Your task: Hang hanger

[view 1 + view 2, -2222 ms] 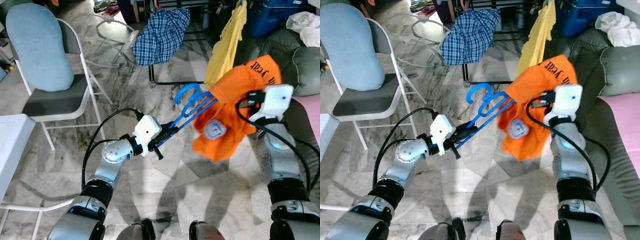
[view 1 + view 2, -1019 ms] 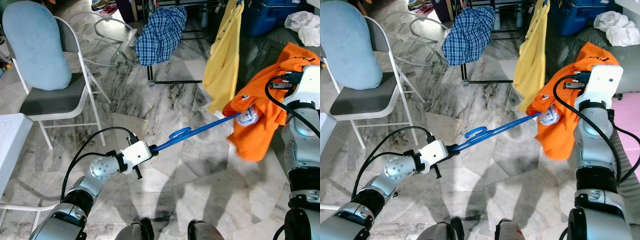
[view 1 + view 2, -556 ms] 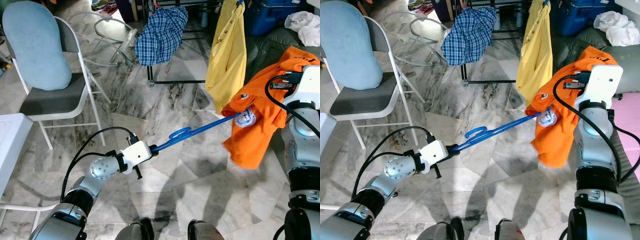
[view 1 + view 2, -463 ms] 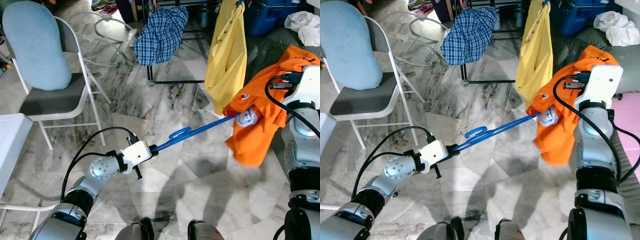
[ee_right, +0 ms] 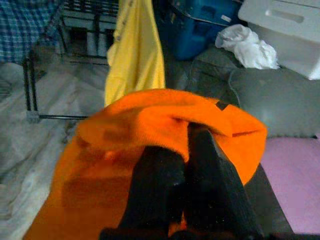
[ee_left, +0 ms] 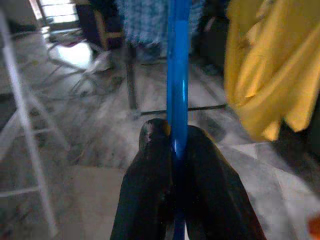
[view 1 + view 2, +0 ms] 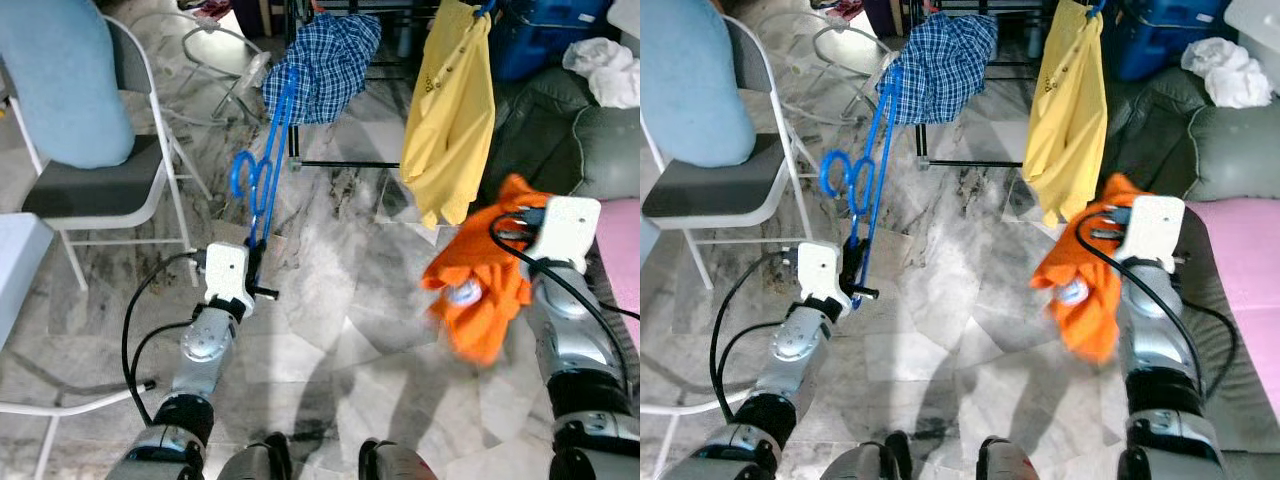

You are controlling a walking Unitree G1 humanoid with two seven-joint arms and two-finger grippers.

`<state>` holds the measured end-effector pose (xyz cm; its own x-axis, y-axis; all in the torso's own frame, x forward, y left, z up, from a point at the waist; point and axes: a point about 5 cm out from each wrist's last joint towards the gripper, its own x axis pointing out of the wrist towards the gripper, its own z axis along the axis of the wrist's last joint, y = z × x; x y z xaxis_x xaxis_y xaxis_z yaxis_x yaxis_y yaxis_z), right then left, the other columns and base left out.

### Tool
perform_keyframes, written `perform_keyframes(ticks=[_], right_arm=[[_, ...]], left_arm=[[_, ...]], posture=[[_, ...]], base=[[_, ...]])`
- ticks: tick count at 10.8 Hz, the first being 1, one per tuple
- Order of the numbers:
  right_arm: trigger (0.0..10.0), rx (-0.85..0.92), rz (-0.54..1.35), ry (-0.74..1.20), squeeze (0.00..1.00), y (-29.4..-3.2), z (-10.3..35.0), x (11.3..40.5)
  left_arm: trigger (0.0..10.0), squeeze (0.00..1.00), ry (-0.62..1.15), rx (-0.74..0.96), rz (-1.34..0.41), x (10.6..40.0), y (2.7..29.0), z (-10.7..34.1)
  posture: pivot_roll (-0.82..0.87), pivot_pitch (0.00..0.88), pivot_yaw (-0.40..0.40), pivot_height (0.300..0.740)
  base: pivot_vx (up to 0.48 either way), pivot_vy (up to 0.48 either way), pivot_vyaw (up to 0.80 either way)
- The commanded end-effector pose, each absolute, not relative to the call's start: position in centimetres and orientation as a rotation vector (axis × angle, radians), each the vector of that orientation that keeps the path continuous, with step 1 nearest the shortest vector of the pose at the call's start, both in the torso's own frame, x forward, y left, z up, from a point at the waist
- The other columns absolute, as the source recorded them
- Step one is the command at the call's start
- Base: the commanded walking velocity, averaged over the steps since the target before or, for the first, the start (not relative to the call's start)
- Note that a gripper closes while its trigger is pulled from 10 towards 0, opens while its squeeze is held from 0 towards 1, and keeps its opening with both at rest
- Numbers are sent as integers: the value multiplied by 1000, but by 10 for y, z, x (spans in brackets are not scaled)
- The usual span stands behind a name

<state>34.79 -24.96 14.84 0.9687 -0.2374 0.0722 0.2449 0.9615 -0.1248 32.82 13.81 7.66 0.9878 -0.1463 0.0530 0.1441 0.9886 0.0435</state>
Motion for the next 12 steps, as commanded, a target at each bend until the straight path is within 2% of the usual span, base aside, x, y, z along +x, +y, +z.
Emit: perform_keyframes(ticks=[1, 2, 3, 4, 5, 7, 9, 10, 12], right_arm=[[0, -116, -220, -74, 0, -245, 153, 351], [0, -97, -155, -87, 0, -232, 155, 354], [157, -75, -75, -103, 0, -213, 154, 354], [3529, -63, -46, -107, 0, -205, 153, 353], [10000, -74, 14, -125, 0, -189, 153, 351], [10000, -78, 86, -167, 0, -163, 156, 345], [10000, -35, 106, -176, 0, -153, 154, 342], [10000, -11, 115, -173, 0, -148, 152, 342], [10000, 15, 237, -129, 0, -114, 137, 339]], left_arm=[[1490, 0, -41, 52, -71, 328, 148, 76], [4549, 0, -31, 72, 19, 330, 156, 77], [10000, 0, -16, 75, 82, 330, 163, 76], [10000, 0, -2, 68, 100, 329, 164, 74], [10000, 0, 23, 59, 85, 327, 163, 69], [10000, 0, 49, 58, 71, 325, 153, 64], [10000, 0, 26, 125, 55, 329, 146, 70], [10000, 0, 21, 141, 48, 331, 148, 72], [10000, 0, 64, 129, 101, 333, 160, 69]], posture=[[-95, 151, -8, 740], [-86, 132, -18, 740], [-77, 106, -28, 740], [-76, 97, -32, 740], [-79, 76, -40, 740], [-93, 85, -36, 740], [-76, 63, -19, 740], [-54, 39, -28, 740], [-21, 13, -29, 740]], base=[[0, 0, 0], [0, 0, 0], [0, 0, 0], [0, 0, 0], [0, 0, 0], [0, 0, 800], [0, 0, 800], [0, 0, 800], [0, 0, 800]])
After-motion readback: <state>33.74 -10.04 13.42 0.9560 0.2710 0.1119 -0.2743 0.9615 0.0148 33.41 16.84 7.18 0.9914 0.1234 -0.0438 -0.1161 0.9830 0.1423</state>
